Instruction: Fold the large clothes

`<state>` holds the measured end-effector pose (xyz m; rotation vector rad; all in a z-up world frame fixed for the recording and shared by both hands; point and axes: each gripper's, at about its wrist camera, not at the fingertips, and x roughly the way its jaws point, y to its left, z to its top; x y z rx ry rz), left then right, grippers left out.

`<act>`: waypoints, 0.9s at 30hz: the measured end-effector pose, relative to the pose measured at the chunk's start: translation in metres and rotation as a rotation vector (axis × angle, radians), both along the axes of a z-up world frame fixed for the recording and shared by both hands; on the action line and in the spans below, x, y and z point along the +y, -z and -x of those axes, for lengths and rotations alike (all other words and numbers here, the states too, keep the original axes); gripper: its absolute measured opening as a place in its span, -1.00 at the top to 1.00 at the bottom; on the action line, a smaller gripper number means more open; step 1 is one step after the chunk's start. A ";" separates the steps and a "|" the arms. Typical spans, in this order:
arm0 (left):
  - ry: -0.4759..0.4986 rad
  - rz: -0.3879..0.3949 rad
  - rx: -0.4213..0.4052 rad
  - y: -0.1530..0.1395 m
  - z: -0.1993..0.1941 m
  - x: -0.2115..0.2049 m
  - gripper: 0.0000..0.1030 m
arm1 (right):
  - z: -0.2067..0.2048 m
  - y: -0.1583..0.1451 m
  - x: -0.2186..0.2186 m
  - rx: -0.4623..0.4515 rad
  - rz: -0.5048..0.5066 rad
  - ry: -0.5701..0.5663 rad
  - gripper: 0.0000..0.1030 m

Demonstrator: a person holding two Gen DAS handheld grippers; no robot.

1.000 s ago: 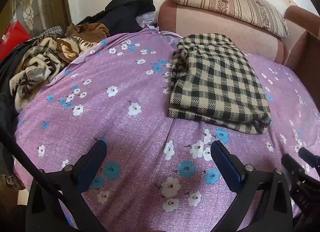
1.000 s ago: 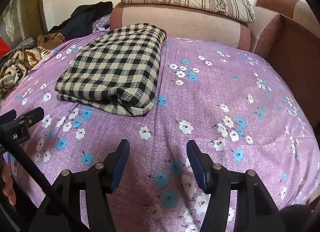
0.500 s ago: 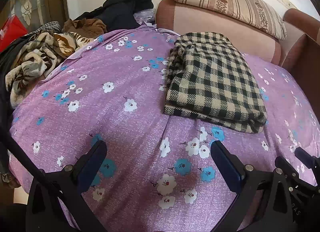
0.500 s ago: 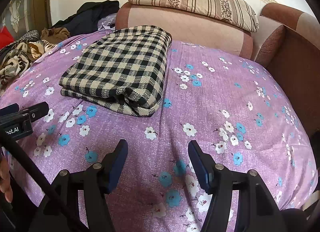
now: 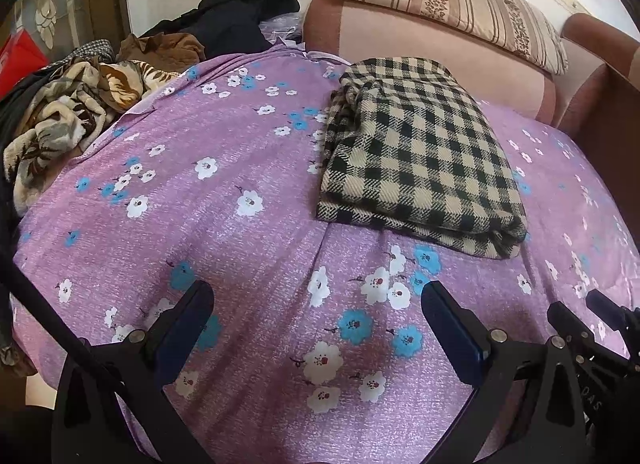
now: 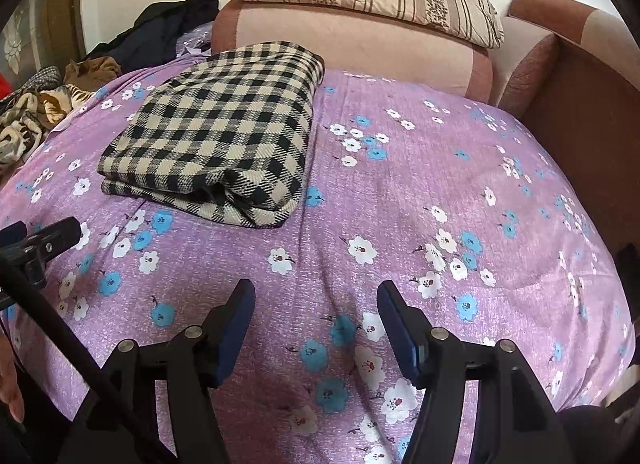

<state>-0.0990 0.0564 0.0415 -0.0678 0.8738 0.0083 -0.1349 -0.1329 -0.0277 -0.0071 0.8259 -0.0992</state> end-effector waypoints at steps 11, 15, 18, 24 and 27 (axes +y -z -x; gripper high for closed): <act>0.005 0.013 0.014 0.003 -0.001 -0.001 -1.00 | -0.003 0.000 0.005 0.005 0.004 -0.022 -0.33; 0.006 0.014 0.016 0.003 -0.001 0.000 -1.00 | -0.006 -0.003 0.010 -0.005 0.008 -0.032 -0.34; 0.006 0.019 0.021 0.003 -0.002 0.000 -1.00 | -0.008 -0.003 0.011 -0.005 0.010 -0.033 -0.36; 0.006 0.020 0.022 0.004 -0.002 0.000 -1.00 | -0.011 -0.003 0.010 0.002 0.008 -0.029 -0.36; 0.006 0.020 0.022 0.003 -0.002 0.000 -1.00 | -0.014 -0.004 0.011 0.001 0.010 -0.031 -0.36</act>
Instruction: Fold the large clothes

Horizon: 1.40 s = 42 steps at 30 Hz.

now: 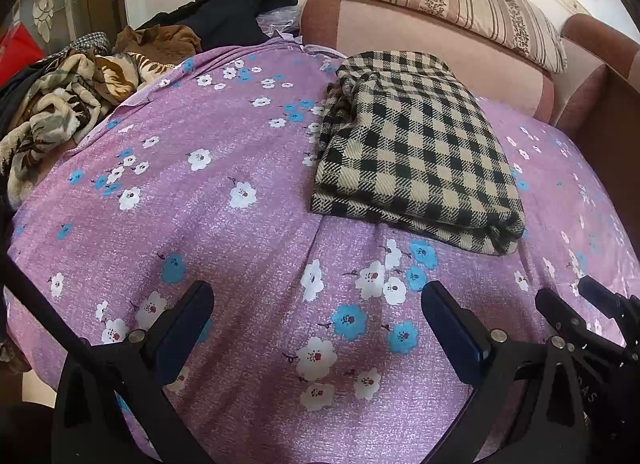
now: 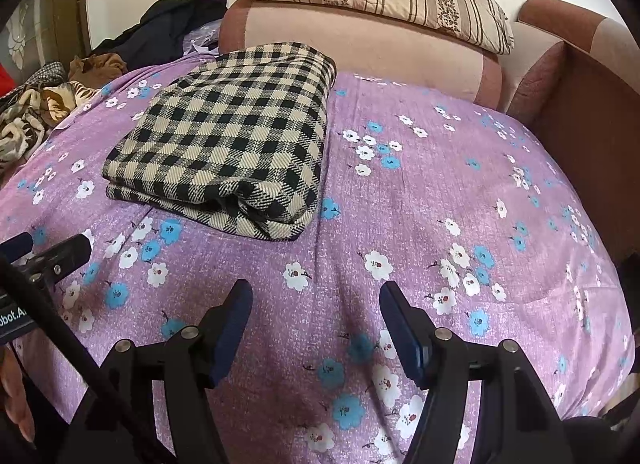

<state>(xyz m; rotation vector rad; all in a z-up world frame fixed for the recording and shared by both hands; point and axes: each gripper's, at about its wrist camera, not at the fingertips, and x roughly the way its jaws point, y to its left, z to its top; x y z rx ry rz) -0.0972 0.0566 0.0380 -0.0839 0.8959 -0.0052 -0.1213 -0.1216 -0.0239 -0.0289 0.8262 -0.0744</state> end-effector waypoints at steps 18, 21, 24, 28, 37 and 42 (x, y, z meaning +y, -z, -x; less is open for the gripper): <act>0.006 -0.008 -0.006 -0.001 0.000 -0.001 -1.00 | -0.014 -0.004 0.016 -0.008 0.014 -0.045 -0.38; 0.000 -0.003 -0.004 -0.001 0.000 0.000 -1.00 | -0.014 -0.003 0.018 -0.006 0.013 -0.046 -0.38; -0.006 0.000 -0.002 0.000 0.000 0.001 -1.00 | -0.013 -0.002 0.018 -0.003 0.008 -0.042 -0.38; -0.005 0.007 0.001 0.000 0.000 0.001 -1.00 | -0.012 -0.002 0.016 -0.007 0.001 -0.032 -0.38; -0.010 0.010 0.004 0.001 0.000 0.001 -1.00 | -0.010 -0.004 0.019 -0.016 0.004 -0.044 -0.39; -0.013 0.010 0.003 0.001 0.000 0.002 -1.00 | -0.009 -0.005 0.023 -0.022 0.016 -0.057 -0.39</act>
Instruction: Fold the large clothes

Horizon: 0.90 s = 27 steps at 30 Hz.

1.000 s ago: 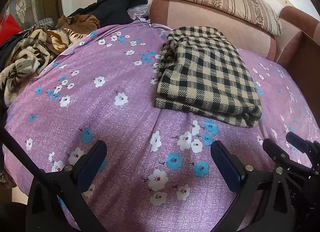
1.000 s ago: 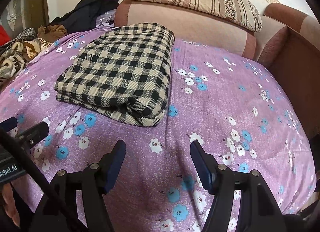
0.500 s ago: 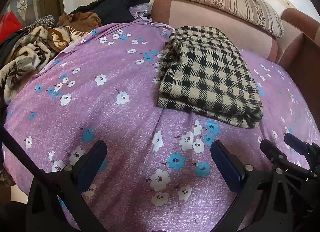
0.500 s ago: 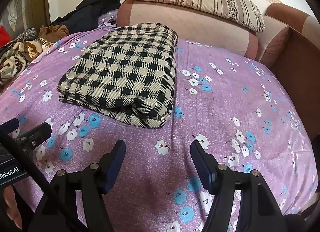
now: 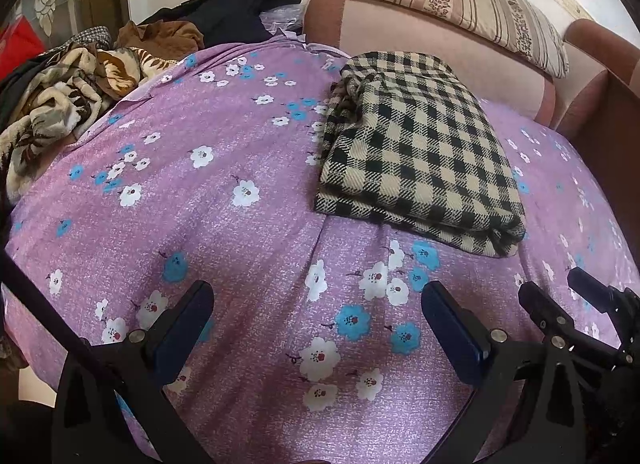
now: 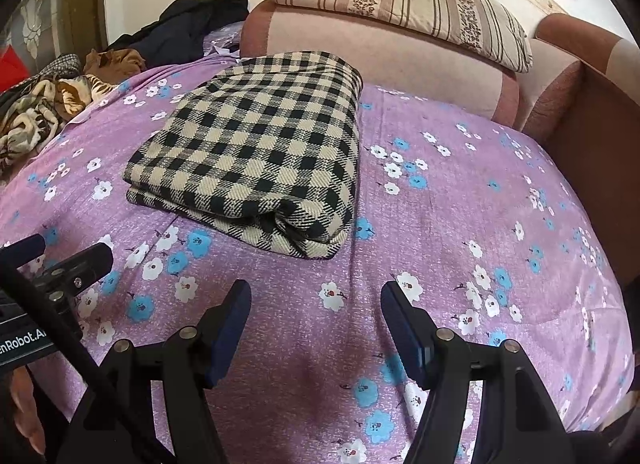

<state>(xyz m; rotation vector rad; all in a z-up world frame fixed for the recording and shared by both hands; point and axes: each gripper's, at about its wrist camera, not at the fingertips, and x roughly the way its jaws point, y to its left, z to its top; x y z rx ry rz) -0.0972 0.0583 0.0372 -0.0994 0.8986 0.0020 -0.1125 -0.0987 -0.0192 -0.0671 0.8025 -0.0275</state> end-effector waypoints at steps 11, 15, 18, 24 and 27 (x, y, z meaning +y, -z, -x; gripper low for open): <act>0.000 0.001 0.001 0.000 0.000 0.000 -1.00 | -0.001 -0.001 0.001 0.000 -0.001 0.002 -0.40; -0.001 0.002 0.001 0.000 0.000 0.000 -1.00 | -0.001 -0.001 0.000 0.001 -0.002 0.002 -0.40; 0.000 0.003 0.002 0.000 0.000 0.000 -1.00 | -0.001 -0.001 0.001 -0.001 0.000 -0.001 -0.40; 0.002 0.006 0.004 0.001 0.000 0.000 -1.00 | -0.001 -0.001 0.002 0.002 0.001 0.000 -0.40; 0.002 0.006 0.005 0.001 -0.001 -0.001 -1.00 | -0.002 -0.001 0.001 0.003 0.000 0.001 -0.40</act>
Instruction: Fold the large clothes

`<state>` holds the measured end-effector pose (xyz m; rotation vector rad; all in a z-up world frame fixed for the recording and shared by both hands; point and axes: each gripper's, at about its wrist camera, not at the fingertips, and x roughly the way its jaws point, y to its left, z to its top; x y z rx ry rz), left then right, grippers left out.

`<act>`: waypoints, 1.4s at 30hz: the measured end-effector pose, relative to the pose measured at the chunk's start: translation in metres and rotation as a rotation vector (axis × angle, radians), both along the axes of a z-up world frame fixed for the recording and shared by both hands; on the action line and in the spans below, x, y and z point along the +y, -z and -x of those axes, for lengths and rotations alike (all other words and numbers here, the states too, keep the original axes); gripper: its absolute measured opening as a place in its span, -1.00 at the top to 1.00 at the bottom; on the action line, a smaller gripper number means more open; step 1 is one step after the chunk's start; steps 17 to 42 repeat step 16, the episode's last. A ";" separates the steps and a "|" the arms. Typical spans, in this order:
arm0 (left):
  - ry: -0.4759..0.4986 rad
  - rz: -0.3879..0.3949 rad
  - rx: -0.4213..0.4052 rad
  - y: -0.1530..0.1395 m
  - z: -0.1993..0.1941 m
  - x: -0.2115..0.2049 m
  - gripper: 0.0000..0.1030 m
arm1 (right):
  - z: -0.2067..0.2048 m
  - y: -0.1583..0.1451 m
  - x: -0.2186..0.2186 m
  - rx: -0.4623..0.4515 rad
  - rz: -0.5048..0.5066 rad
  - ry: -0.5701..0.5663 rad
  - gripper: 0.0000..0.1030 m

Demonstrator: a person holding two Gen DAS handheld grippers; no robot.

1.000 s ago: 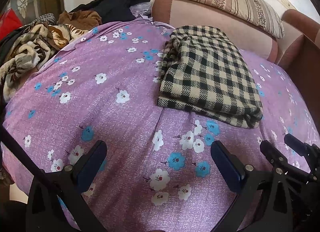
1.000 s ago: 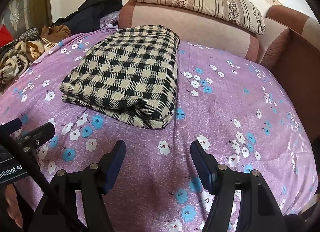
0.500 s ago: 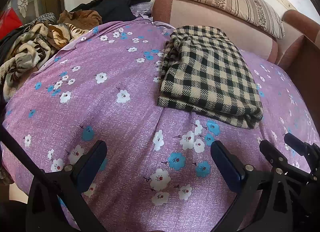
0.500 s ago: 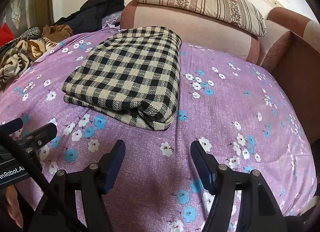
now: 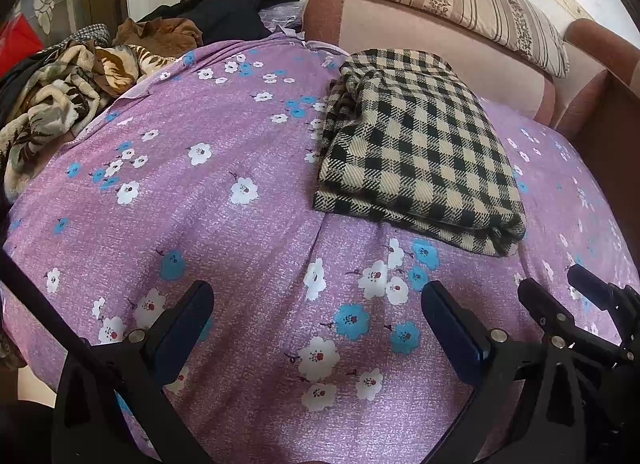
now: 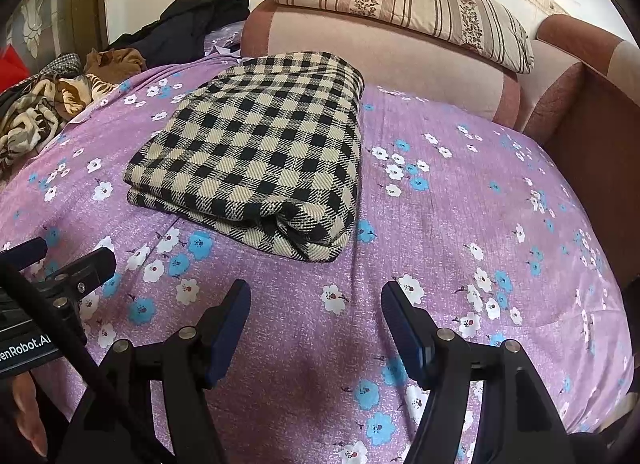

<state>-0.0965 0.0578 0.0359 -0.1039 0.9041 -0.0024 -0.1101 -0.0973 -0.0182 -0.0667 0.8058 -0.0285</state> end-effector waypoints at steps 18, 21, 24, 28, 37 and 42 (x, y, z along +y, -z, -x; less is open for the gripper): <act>0.015 -0.020 -0.030 -0.001 0.001 -0.003 -1.00 | -0.002 0.001 0.003 0.008 -0.007 -0.014 -0.40; 0.015 -0.020 -0.030 -0.001 0.001 -0.003 -1.00 | -0.002 0.001 0.003 0.008 -0.007 -0.014 -0.40; 0.015 -0.020 -0.030 -0.001 0.001 -0.003 -1.00 | -0.002 0.001 0.003 0.008 -0.007 -0.014 -0.40; 0.015 -0.020 -0.030 -0.001 0.001 -0.003 -1.00 | -0.002 0.001 0.003 0.008 -0.007 -0.014 -0.40; 0.015 -0.020 -0.030 -0.001 0.001 -0.003 -1.00 | -0.002 0.001 0.003 0.008 -0.007 -0.014 -0.40; 0.015 -0.020 -0.030 -0.001 0.001 -0.003 -1.00 | -0.002 0.001 0.003 0.008 -0.007 -0.014 -0.40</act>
